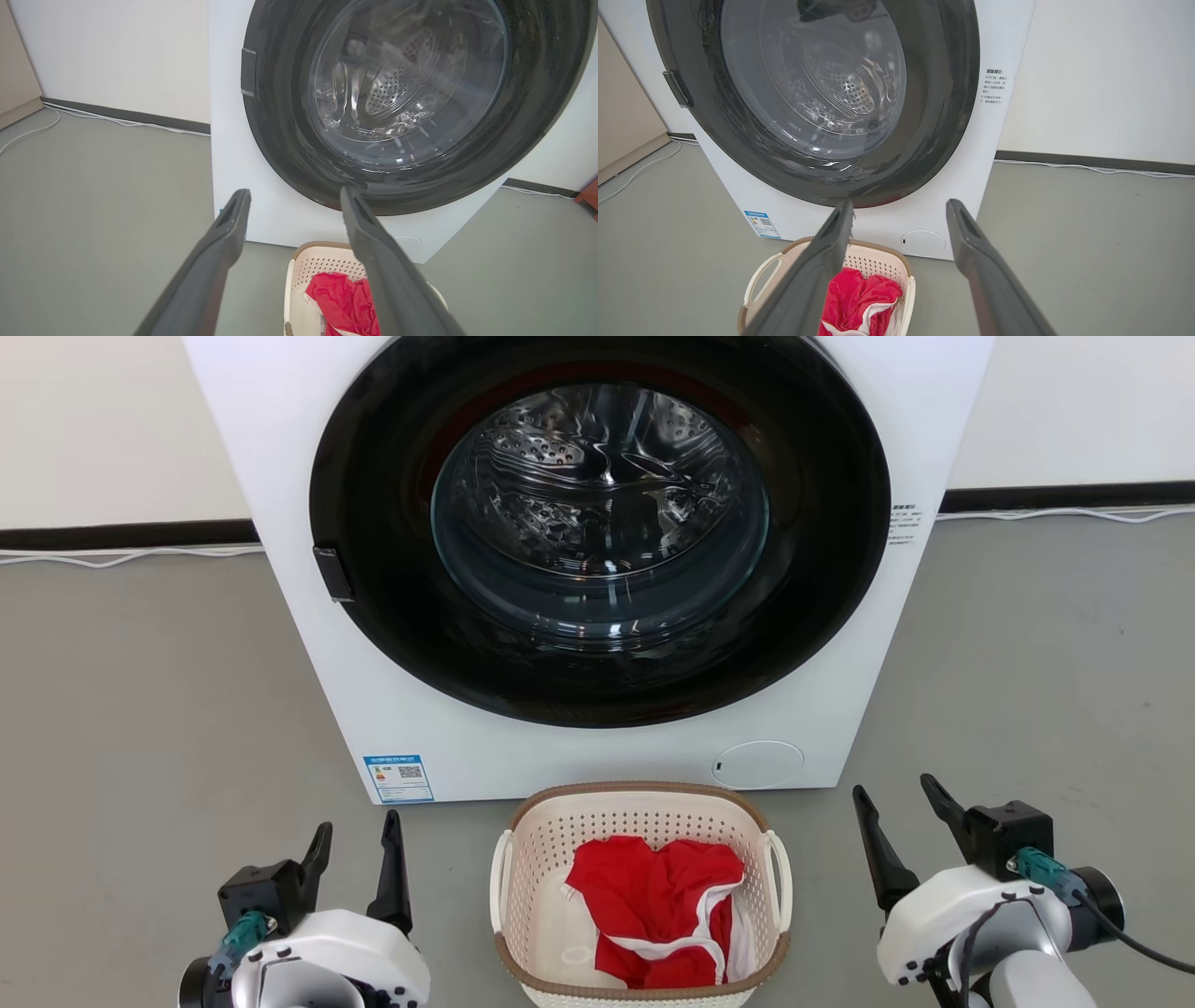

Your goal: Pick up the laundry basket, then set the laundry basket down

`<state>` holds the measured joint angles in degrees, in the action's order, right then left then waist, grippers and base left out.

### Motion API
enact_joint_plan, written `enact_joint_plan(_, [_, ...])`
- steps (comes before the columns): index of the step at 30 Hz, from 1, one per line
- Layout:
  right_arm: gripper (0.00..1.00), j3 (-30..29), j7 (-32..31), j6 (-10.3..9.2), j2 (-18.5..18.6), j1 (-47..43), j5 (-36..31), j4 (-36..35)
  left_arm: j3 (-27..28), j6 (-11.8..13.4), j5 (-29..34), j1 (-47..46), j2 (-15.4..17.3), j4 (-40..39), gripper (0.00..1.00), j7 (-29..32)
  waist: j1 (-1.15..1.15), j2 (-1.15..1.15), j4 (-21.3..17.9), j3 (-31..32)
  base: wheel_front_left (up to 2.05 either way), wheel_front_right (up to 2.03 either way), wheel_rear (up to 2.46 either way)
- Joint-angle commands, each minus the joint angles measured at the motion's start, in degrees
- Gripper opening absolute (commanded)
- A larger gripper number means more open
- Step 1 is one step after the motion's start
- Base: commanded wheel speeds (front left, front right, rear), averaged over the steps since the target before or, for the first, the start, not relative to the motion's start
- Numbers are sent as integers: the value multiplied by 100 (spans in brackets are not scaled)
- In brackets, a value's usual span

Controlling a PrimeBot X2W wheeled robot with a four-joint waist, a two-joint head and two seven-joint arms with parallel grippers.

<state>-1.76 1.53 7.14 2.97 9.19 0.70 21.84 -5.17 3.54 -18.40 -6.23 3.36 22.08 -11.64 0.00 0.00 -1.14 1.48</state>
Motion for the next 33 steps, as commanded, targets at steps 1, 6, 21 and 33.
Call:
enact_joint_plan(1, [100, 147, -15, 35, -10, 55, 47, -209, 169, 68, -55, -98, 66, -200, 100, -14, 0, 0, 8, 6, 0, 0, 0])
enact_joint_plan(6, [100, 150, -75, 35, -10, -11, 65, -330, 172, 99, -113, -31, 71, -333, 100, 4, 0, 0, 29, 34, 0, 0, 0])
enact_joint_plan(21, [0, -54, -191, -4, -17, -209, 311, -22, 2, 60, -310, 190, 14, -83, 0, 184, 5, 0, 44, 57, 0, 0, 0])
enact_joint_plan(33, [0, -54, -219, -1, -17, -252, 1134, -126, 94, -46, -956, 190, 9, -166, 0, 320, 1, 0, 50, 34, 0, 0, 0])
